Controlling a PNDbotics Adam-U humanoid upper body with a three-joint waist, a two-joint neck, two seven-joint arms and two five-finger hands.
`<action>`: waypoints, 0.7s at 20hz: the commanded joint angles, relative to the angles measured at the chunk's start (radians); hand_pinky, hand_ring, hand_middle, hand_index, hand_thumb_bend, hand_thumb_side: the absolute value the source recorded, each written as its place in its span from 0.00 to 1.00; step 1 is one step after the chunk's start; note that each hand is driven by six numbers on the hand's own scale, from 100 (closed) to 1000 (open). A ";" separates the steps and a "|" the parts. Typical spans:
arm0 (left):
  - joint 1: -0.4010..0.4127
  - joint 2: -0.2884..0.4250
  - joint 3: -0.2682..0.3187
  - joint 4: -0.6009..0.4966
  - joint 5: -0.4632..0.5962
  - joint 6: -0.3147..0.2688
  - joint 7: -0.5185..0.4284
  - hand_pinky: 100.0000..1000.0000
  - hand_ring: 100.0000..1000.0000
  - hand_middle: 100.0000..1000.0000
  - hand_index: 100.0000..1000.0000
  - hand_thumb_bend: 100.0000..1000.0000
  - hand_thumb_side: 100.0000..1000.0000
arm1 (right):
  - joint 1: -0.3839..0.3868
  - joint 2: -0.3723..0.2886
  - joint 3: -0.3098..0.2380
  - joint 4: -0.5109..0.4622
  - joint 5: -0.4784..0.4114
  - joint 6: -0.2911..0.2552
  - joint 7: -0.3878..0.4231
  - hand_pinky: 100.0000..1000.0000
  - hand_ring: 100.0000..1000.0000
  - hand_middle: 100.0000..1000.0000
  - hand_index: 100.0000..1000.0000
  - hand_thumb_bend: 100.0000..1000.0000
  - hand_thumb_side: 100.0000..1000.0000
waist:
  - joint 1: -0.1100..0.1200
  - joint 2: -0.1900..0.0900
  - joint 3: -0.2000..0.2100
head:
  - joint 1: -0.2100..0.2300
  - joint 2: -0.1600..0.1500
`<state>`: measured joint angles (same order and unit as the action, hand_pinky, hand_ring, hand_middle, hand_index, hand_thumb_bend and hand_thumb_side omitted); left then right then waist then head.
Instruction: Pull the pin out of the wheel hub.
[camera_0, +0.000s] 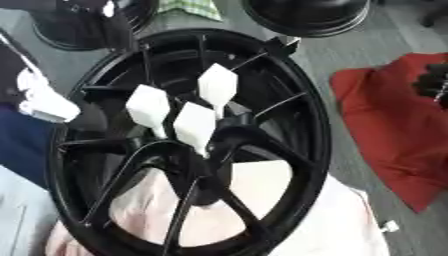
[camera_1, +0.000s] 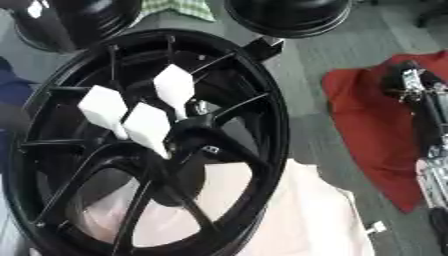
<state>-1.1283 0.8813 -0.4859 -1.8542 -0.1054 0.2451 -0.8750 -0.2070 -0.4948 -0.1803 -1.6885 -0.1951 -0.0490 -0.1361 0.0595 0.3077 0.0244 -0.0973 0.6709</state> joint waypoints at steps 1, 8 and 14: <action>-0.028 -0.013 -0.007 0.031 -0.003 0.006 0.000 0.75 0.73 0.65 0.78 0.56 0.31 | -0.013 -0.010 -0.003 -0.011 0.000 -0.002 0.004 0.72 0.63 0.56 0.69 0.00 0.75 | -0.003 -0.023 -0.004 | 0.013 -0.002; -0.029 -0.059 -0.034 0.118 0.001 -0.003 -0.006 0.74 0.73 0.67 0.79 0.58 0.25 | -0.021 -0.004 -0.001 -0.013 -0.003 -0.002 0.006 0.72 0.63 0.56 0.69 0.00 0.75 | -0.003 -0.010 -0.022 | 0.032 -0.003; -0.028 -0.084 -0.048 0.169 -0.021 -0.014 -0.013 0.74 0.73 0.67 0.78 0.56 0.22 | -0.028 0.001 0.000 -0.016 -0.006 -0.002 0.006 0.72 0.63 0.56 0.69 0.00 0.75 | -0.003 0.001 -0.032 | 0.044 -0.007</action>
<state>-1.1371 0.7865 -0.5401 -1.6908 -0.1177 0.2323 -0.8824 -0.2263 -0.4790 -0.1778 -1.6883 -0.1961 -0.0504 -0.1308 0.0599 0.3256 -0.0069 -0.0587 0.6717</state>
